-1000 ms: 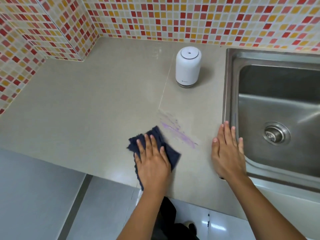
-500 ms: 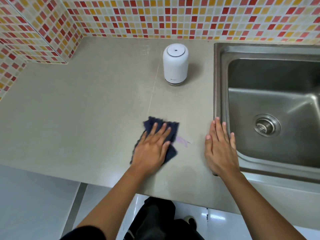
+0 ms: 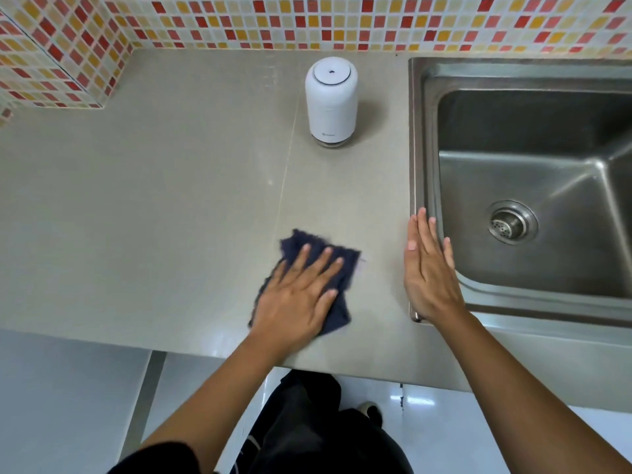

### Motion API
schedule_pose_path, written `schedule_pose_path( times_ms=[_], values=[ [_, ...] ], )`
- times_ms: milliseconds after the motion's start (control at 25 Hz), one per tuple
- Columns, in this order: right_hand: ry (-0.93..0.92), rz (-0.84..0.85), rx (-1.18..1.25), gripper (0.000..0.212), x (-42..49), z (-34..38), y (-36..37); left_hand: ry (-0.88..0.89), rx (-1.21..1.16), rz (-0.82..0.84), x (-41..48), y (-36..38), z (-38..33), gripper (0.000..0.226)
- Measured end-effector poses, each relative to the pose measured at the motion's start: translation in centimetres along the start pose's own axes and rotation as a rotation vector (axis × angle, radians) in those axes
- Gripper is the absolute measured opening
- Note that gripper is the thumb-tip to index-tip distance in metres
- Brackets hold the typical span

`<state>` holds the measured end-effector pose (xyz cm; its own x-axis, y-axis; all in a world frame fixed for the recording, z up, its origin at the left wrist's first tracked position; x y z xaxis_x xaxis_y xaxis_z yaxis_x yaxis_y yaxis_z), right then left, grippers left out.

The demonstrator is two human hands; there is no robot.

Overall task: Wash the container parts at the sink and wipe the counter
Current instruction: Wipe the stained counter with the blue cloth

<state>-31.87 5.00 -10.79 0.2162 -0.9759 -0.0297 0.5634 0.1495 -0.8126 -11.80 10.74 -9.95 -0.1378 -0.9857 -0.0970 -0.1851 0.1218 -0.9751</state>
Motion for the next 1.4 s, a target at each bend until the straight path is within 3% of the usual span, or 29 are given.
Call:
schedule_pose_path(
  times_ms=[160,240,320,400,520,680,800,920,1040,1200,1320,1400],
  values=[
    [0.007,-0.005,0.002,0.06,0.2,0.1,0.1,-0.361,-0.014,-0.003,2.1,-1.2,6.2,0.056],
    [0.012,0.004,-0.01,0.061,0.2,0.0,0.1,-0.402,-0.02,-0.018,6.1,-1.0,4.2,0.053],
    [0.024,-0.026,0.066,0.061,0.2,-0.2,0.1,-0.28,-0.058,0.023,7.8,-0.2,-0.3,0.05],
    [0.029,-0.072,0.203,0.059,0.0,-0.4,-0.1,-0.039,-0.074,0.029,5.4,0.9,-4.3,0.05],
    [0.041,-0.07,0.382,0.052,-0.4,-0.3,-0.3,0.212,-0.018,-0.023,-2.0,1.4,-4.2,0.046],
    [0.066,-0.046,0.412,0.047,-0.5,-0.3,-0.7,0.087,-0.038,-0.087,-0.8,-0.3,1.8,0.047],
    [0.043,-0.071,0.332,0.057,-0.1,-0.3,-0.8,-0.078,-0.099,-0.069,4.8,-0.4,-0.6,0.056],
    [0.03,-0.052,0.312,0.061,-0.4,-0.2,-0.4,0.074,-0.069,-0.072,2.7,1.5,-5.8,0.052],
    [0.037,-0.045,0.292,0.061,-1.0,-0.3,-0.5,0.23,-0.007,-0.079,-3.5,2.0,-4.4,0.044],
    [0.047,-0.052,0.279,0.058,-1.1,0.1,-0.4,0.095,-0.01,-0.133,-2.8,0.5,-0.3,0.047],
    [0.036,-0.062,0.274,0.058,-0.9,0.1,-0.4,-0.097,-0.127,-0.056,2.7,0.6,-3.6,0.046],
    [0.044,-0.074,0.296,0.054,-0.8,0.0,-0.6,-0.069,-0.147,-0.031,4.1,1.6,-7.3,0.045]
  ],
)
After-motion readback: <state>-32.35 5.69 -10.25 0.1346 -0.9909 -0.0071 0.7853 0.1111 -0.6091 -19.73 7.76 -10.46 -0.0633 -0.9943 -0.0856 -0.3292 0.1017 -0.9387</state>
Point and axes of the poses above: each hand's wrist, its own x-axis towards the middle knuckle, its own y-axis out of the palm, z = x × y, the point moved 5 cm from there along x, towards the middle knuckle, and after that the axes turned 10 degrees about -y, right-handed, at the moved point
